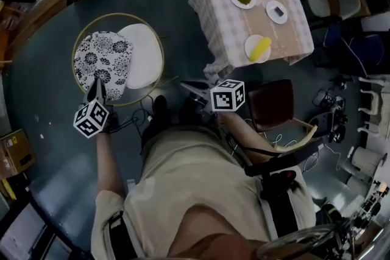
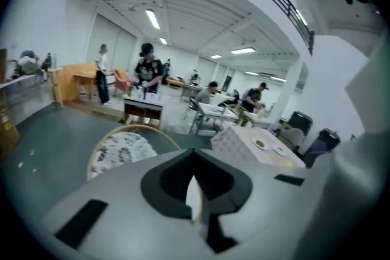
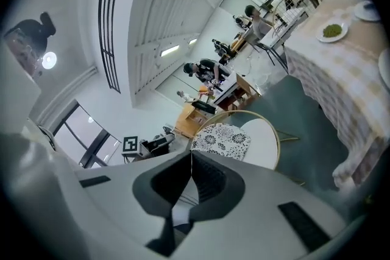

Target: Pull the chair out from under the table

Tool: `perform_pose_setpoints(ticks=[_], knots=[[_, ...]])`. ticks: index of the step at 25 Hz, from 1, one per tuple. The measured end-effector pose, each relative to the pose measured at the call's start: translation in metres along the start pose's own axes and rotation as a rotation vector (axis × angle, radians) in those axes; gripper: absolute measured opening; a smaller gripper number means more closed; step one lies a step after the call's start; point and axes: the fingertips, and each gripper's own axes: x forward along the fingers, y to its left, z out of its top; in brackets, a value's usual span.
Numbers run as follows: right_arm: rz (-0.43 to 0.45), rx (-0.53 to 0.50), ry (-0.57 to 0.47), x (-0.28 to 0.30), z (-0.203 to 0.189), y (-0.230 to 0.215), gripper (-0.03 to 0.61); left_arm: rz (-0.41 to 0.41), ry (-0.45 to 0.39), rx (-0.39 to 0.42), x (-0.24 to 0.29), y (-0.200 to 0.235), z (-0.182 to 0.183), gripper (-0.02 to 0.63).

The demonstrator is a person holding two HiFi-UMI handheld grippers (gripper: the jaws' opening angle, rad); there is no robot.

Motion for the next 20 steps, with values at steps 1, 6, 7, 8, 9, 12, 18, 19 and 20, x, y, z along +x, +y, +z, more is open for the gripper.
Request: perform_pose_setpoints(ticks=[1, 6, 7, 8, 9, 12, 18, 19, 20], knots=[[-0.011, -0.009, -0.012, 0.004, 0.005, 0.004, 0.012, -0.089, 0.04, 0.049, 0.01, -0.03, -0.009, 0.008], [-0.058, -0.031, -0.064, 0.013, 0.02, 0.024, 0.012, -0.471, 0.234, 0.267, 0.023, -0.165, -0.072, 0.007], [-0.062, -0.041, -0.072, 0.015, 0.021, 0.029, 0.012, -0.527, 0.249, 0.301, 0.021, -0.181, -0.079, 0.008], [-0.066, -0.055, -0.08, 0.017, 0.021, 0.035, 0.012, -0.575, 0.256, 0.327, 0.019, -0.192, -0.082, 0.008], [-0.069, -0.071, -0.091, 0.018, 0.02, 0.04, 0.012, -0.618, 0.258, 0.345, 0.017, -0.199, -0.083, 0.006], [-0.109, -0.094, -0.167, 0.013, 0.016, 0.05, 0.012, -0.752, 0.262, 0.396, 0.015, -0.213, -0.077, 0.008], [-0.213, -0.069, -0.359, -0.014, 0.004, 0.06, 0.012, -0.898, 0.254, 0.453, 0.017, -0.229, -0.061, 0.007], [-0.221, -0.055, -0.382, -0.017, -0.001, 0.062, 0.012, -0.902, 0.248, 0.444, 0.014, -0.229, -0.059, 0.007], [-0.228, -0.042, -0.402, -0.019, -0.007, 0.065, 0.012, -0.909, 0.243, 0.433, 0.01, -0.228, -0.058, 0.007]])
